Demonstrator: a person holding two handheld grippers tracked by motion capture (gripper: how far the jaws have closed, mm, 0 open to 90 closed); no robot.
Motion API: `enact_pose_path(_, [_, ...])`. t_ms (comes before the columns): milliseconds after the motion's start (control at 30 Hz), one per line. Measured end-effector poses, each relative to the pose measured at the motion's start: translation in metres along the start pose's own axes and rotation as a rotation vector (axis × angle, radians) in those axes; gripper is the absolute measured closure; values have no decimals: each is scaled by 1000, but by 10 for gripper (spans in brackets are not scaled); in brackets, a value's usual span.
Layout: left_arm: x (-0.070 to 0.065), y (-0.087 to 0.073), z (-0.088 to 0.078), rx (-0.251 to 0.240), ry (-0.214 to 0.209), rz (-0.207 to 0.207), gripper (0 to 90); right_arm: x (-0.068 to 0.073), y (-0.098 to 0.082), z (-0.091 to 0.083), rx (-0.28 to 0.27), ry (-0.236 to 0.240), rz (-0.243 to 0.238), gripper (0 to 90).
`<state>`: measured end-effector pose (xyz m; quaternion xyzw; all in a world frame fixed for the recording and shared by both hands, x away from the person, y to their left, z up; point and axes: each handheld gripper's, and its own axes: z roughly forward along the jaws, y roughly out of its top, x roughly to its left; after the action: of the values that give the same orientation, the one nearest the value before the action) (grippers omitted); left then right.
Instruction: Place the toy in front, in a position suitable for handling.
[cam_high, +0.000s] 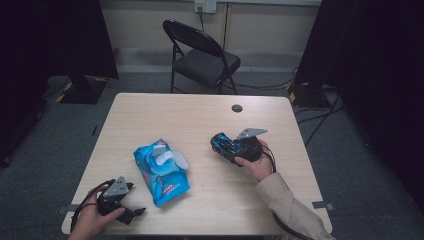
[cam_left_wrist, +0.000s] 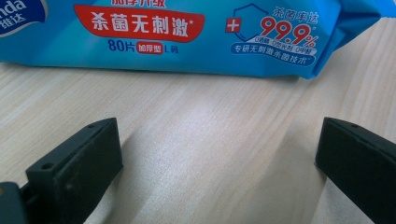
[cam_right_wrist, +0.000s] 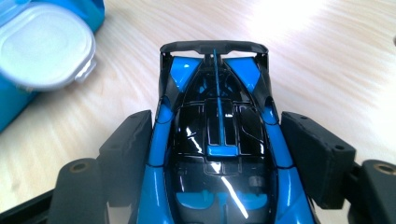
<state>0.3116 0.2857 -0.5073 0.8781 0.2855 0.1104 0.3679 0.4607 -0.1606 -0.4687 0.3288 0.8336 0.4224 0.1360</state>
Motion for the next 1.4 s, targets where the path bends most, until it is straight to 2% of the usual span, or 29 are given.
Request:
enact_pose_path(33, [0, 0, 0, 2, 0, 2, 0, 1, -8, -9, -2, -3, 5, 272])
enact_pose_path(100, [0, 0, 0, 1, -1, 2, 0, 2, -11, -12, -2, -5, 5, 272])
enact_pose_path(167, [0, 0, 0, 3, 0, 2, 0, 6, -25, -25, -2, -13, 4, 272])
enact_pose_path(200, [0, 0, 0, 3, 0, 1, 0, 6, -25, -25, -2, -13, 4, 272])
enact_pose_path(300, [0, 0, 0, 3, 1, 2, 0, 14, -41, -40, 4, -20, -1, 273])
enact_pose_path(433, [0, 0, 0, 3, 1, 2, 0, 19, -50, -45, 11, -28, -2, 273])
enact_pose_path(567, [0, 0, 0, 4, 1, 3, 0, 25, -70, -47, 21, -41, 9, 272])
enact_pose_path(800, [0, 0, 0, 4, 0, 3, 0, 29, -78, -50, 39, -49, -11, 272])
enact_pose_path(867, [0, 0, 0, 4, 1, 4, 0, 28, -84, -48, 56, -44, -4, 271])
enact_pose_path(933, [0, 0, 0, 4, 1, 4, 0, 28, -86, -49, 40, -43, 5, 271])
enact_pose_path(1000, [0, 0, 0, 4, 0, 4, 0, 28, -86, -49, 49, -48, -10, 271])
enact_pose_path(1067, [0, 0, 0, 4, 1, 3, 0, 28, -87, -49, 42, -49, 1, 270])
enact_pose_path(1133, [0, 0, 0, 4, 1, 3, 0, 30, -87, -50, 42, -64, -16, 269])
enact_pose_path(1300, [0, 0, 0, 4, 1, 4, 0, 30, -88, -50, 54, -56, -11, 249])
enact_pose_path(1400, [0, 0, 0, 4, 1, 4, 0, 31, -87, -49, 64, -63, -28, 234])
